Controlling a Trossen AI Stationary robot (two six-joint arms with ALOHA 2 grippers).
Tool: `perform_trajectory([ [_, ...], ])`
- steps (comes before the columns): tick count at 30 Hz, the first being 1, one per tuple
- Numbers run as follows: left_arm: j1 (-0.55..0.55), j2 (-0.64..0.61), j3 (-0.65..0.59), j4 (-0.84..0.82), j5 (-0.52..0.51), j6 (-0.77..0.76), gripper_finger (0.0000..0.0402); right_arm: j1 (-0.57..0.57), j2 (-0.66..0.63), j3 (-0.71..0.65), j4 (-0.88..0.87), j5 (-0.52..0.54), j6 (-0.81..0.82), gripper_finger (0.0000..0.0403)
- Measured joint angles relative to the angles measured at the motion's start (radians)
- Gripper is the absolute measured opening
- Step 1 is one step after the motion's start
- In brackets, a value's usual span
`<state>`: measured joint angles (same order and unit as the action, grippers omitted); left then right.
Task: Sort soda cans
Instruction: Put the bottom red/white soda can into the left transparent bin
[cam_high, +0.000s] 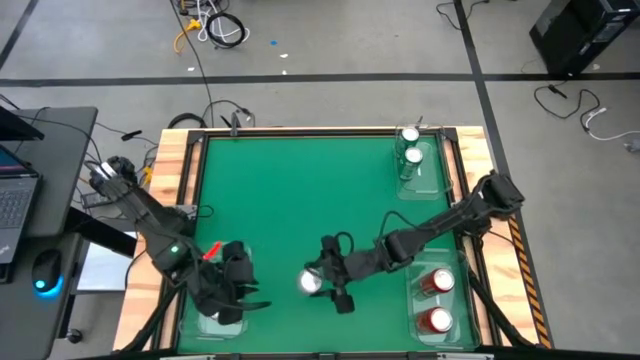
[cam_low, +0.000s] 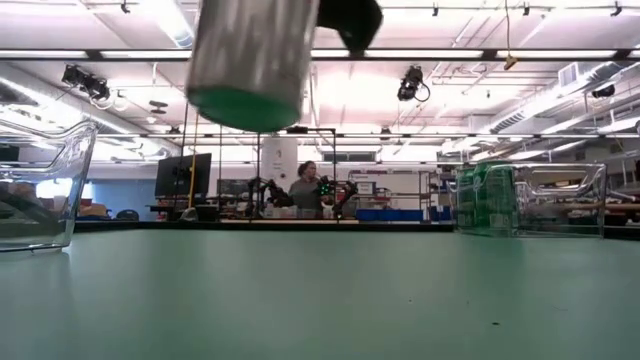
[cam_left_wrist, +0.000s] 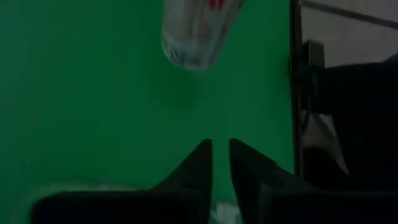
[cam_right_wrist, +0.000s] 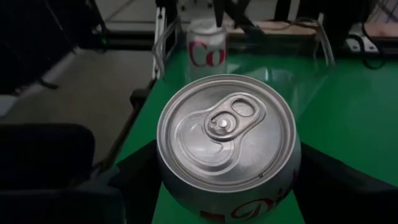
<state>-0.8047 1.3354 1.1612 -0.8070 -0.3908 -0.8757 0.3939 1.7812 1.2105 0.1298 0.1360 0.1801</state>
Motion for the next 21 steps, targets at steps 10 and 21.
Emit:
perform_trajectory([
  [10,-0.115,0.004,0.024,-0.179,0.078,-0.285,0.0003,-0.094,0.001,0.064,0.123,-0.03,-0.082,0.0287],
  [21,-0.262,0.007,0.024,-0.31,-0.02,-0.474,0.0001,-0.181,0.128,0.324,0.103,-0.107,-0.167,0.0287],
])
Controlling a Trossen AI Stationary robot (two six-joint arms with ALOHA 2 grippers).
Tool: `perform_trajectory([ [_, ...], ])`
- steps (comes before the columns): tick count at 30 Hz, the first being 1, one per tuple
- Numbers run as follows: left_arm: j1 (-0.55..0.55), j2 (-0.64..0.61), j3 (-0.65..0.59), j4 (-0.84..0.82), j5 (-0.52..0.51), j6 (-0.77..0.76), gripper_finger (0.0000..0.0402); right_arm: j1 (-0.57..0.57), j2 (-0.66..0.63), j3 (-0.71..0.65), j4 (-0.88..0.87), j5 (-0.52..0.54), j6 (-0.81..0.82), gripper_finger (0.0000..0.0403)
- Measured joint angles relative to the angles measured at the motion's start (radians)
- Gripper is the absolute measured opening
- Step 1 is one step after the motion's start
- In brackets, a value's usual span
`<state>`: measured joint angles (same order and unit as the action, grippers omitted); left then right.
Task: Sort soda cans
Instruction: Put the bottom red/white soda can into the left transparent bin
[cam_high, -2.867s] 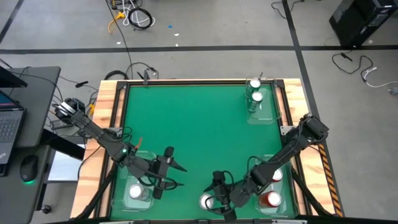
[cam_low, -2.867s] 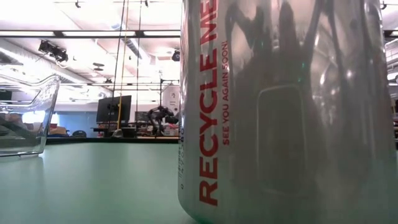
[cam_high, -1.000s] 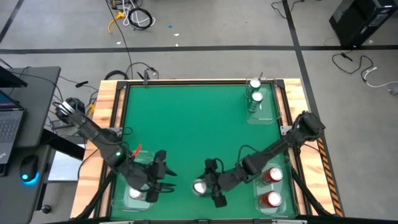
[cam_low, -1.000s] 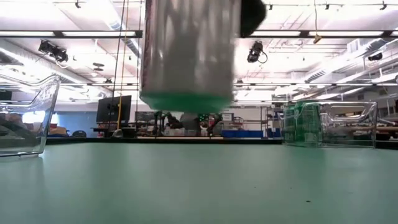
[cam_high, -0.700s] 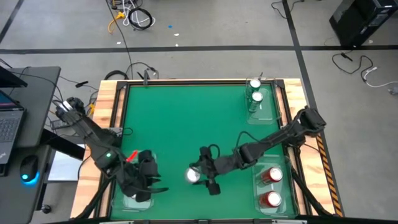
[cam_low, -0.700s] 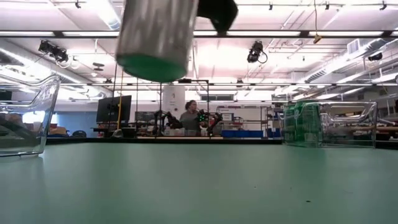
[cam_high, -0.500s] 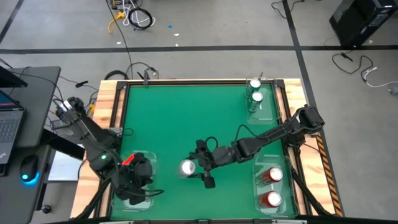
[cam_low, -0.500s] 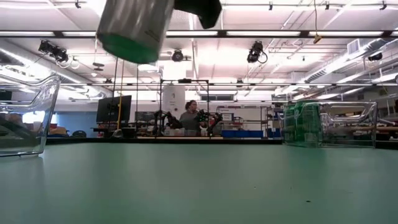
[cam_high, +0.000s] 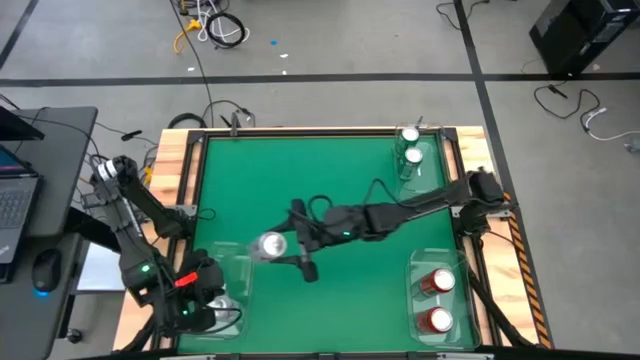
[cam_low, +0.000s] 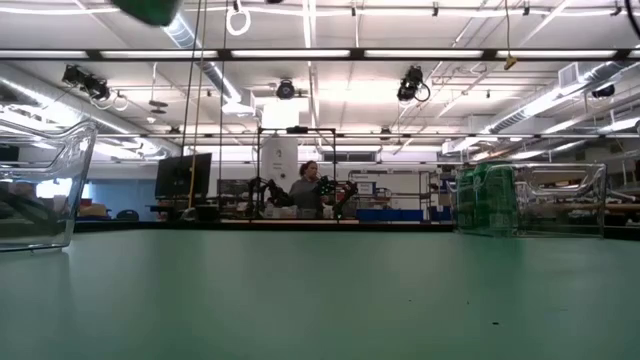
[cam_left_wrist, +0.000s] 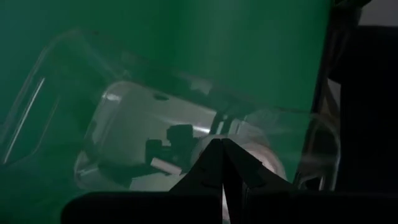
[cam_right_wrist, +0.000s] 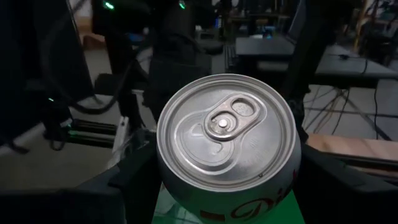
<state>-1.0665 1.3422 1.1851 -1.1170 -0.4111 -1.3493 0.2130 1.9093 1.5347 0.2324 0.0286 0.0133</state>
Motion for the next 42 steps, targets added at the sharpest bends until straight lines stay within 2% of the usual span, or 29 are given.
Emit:
perform_trajectory([
  [8,-0.078,0.0,0.007,-0.051,-0.048,-0.024,0.0001,-0.041,0.243,0.375,-0.209,-0.054,-0.033,0.0287],
  [11,-0.109,0.0,0.037,-0.062,-0.104,-0.017,0.0,-0.053,0.33,0.494,-0.27,-0.096,-0.03,0.0287],
  [19,-0.199,-0.001,0.137,-0.094,-0.264,0.039,0.0,-0.074,0.531,0.72,-0.339,-0.179,-0.009,0.0287],
  [23,-0.207,-0.002,0.164,-0.136,-0.297,0.039,0.0,-0.086,0.618,0.805,-0.39,-0.192,-0.009,0.0287],
  [32,-0.206,-0.002,0.165,-0.195,-0.298,0.037,0.0,-0.113,0.647,0.801,-0.41,-0.22,0.021,0.0287],
  [42,-0.205,-0.001,0.165,-0.165,-0.312,0.036,0.0,-0.113,0.69,0.799,-0.417,-0.218,0.025,0.0287],
])
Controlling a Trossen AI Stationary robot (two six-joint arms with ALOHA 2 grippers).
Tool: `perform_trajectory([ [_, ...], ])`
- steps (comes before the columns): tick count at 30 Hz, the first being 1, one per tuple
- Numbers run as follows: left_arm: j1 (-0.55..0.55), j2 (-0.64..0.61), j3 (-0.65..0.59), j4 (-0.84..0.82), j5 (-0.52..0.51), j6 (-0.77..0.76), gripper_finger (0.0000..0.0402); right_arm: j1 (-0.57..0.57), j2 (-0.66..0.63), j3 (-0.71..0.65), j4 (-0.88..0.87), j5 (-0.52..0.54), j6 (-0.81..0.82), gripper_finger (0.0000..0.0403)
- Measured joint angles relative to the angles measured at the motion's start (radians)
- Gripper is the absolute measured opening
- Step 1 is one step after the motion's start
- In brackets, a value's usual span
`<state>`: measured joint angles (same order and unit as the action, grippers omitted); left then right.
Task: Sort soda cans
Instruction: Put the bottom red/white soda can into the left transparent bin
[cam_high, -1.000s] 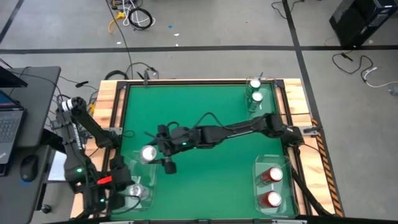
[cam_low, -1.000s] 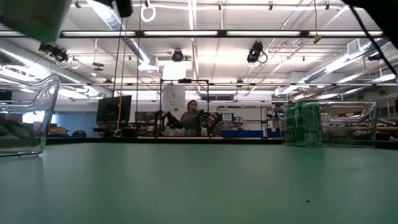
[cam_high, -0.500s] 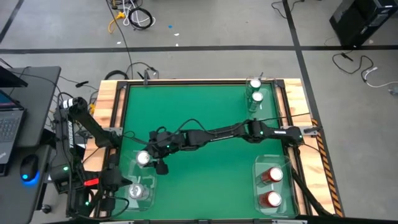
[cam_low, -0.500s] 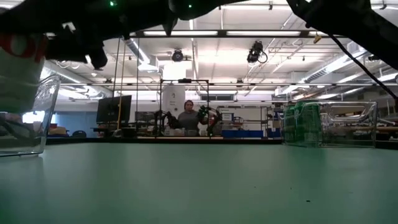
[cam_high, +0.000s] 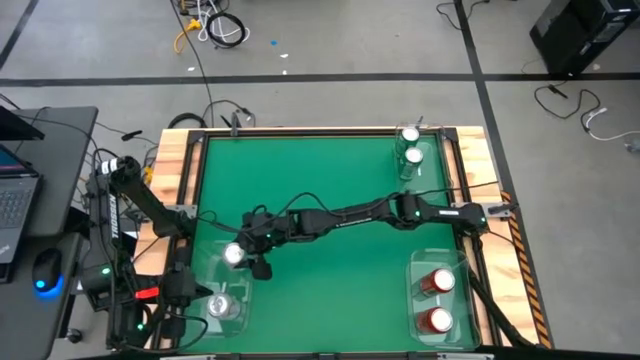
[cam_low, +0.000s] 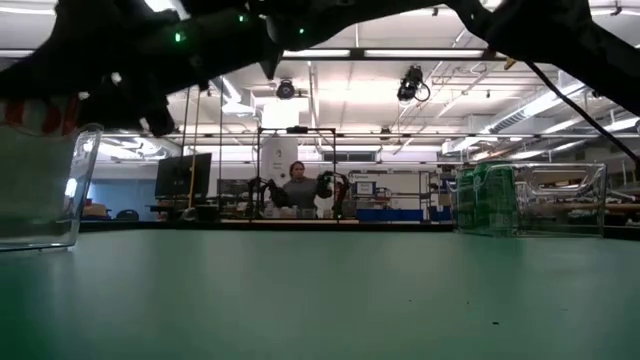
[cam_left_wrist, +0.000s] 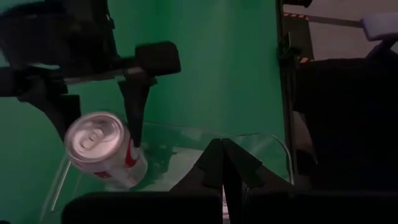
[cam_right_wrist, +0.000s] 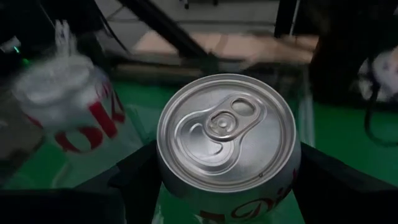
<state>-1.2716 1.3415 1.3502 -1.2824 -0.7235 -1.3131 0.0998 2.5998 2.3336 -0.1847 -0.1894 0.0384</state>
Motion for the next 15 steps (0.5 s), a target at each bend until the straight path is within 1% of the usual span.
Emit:
perform_trajectory([
  [6,0.0,0.0,0.0,-0.001,-0.001,0.0,0.0,0.002,0.0,-0.001,-0.003,0.016,-0.005,0.0287],
  [7,0.0,0.0,0.0,-0.001,-0.001,0.0,0.0,0.002,0.0,-0.001,-0.003,0.02,-0.009,0.0291],
  [12,0.0,0.0,0.0,-0.001,-0.001,0.0,0.0,0.002,0.0,-0.001,0.005,0.053,-0.012,0.0336],
  [15,0.0,0.0,0.0,-0.001,-0.001,-0.001,0.0,0.002,-0.001,-0.001,0.016,0.068,-0.017,0.0343],
])
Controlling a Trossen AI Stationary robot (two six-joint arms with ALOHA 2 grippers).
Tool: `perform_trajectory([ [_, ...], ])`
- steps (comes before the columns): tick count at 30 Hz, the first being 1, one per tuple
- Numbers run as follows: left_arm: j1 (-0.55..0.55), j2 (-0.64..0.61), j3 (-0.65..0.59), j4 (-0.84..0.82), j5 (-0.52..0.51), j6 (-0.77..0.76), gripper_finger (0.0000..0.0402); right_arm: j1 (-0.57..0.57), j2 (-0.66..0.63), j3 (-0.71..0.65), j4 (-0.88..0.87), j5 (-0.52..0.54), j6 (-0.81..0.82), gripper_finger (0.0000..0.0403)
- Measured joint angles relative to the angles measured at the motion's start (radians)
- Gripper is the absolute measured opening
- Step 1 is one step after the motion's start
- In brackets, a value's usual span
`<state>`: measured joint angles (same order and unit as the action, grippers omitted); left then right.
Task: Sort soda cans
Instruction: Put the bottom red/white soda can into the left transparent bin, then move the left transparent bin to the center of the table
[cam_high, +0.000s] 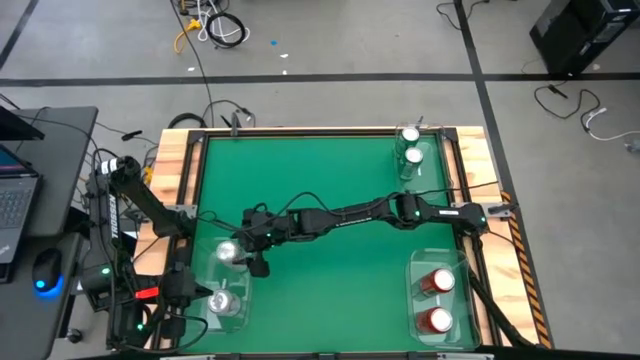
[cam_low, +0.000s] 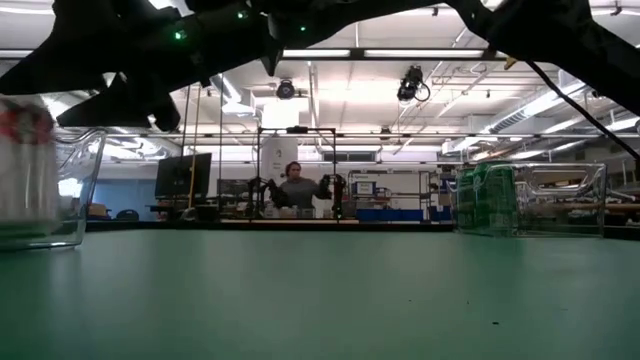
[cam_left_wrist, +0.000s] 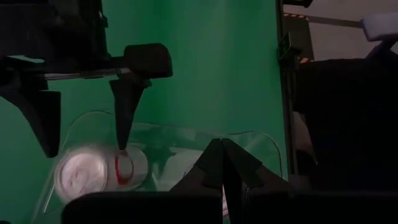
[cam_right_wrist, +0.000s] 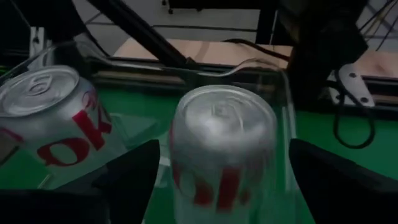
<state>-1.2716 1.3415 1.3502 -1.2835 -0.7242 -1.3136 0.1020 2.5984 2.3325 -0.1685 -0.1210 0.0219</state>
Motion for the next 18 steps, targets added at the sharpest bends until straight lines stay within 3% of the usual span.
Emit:
perform_trajectory([
  [18,0.0,0.0,0.0,0.007,0.0,0.0,0.0,0.006,0.0,0.0,-0.024,-0.033,-0.026,0.0287],
])
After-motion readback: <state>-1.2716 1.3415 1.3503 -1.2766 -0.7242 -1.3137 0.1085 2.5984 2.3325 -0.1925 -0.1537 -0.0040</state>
